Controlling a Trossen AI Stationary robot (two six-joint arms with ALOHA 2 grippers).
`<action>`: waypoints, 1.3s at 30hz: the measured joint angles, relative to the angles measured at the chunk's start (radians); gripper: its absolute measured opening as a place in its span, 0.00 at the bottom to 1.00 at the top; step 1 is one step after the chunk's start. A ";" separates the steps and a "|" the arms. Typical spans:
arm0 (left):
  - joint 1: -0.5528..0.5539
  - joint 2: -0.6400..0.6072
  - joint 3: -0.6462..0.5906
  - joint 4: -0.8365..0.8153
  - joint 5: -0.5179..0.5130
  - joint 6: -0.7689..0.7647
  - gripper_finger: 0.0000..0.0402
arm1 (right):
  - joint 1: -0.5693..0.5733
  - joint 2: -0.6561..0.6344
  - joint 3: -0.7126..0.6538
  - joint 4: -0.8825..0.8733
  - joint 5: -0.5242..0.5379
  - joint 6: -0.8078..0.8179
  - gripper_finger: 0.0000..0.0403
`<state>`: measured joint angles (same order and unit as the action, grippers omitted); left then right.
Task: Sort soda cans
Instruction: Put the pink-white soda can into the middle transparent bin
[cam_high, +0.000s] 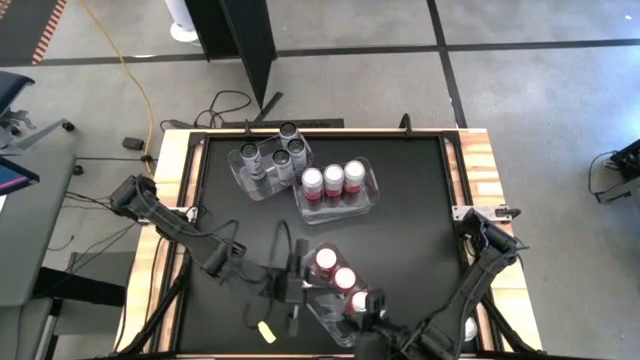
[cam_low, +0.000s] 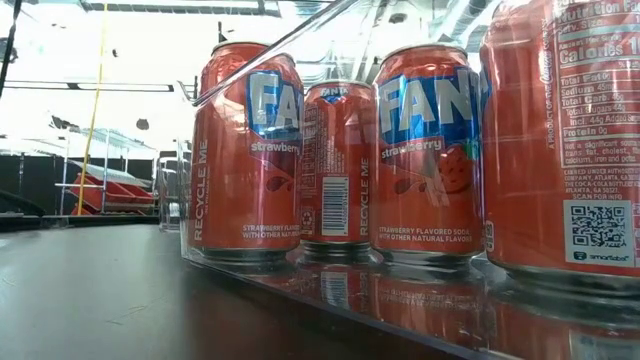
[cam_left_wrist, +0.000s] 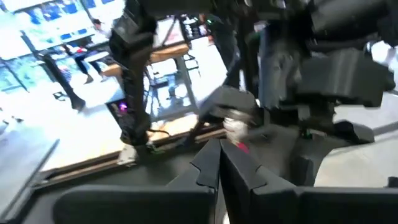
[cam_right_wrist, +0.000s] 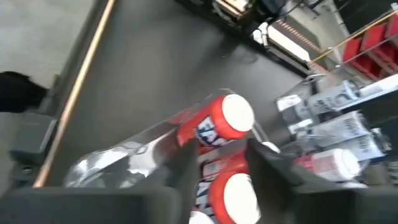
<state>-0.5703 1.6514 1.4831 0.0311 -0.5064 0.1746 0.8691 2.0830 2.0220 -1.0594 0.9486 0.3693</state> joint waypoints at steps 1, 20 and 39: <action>-0.001 -0.013 0.000 -0.005 -0.013 0.007 0.01 | 0.000 0.000 0.000 0.008 0.004 -0.002 0.21; 0.025 -0.522 -0.486 0.219 -0.130 -0.039 0.00 | -0.204 -0.117 -0.138 0.888 -0.545 -0.707 0.00; -0.015 -0.681 -0.819 0.322 -0.171 -0.102 0.00 | 0.083 -1.026 -0.921 0.400 -0.024 -0.085 0.00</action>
<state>-0.5853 0.9702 0.6643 0.3528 -0.6777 0.0725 0.9522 1.0572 1.1006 -0.6594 0.9241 0.2847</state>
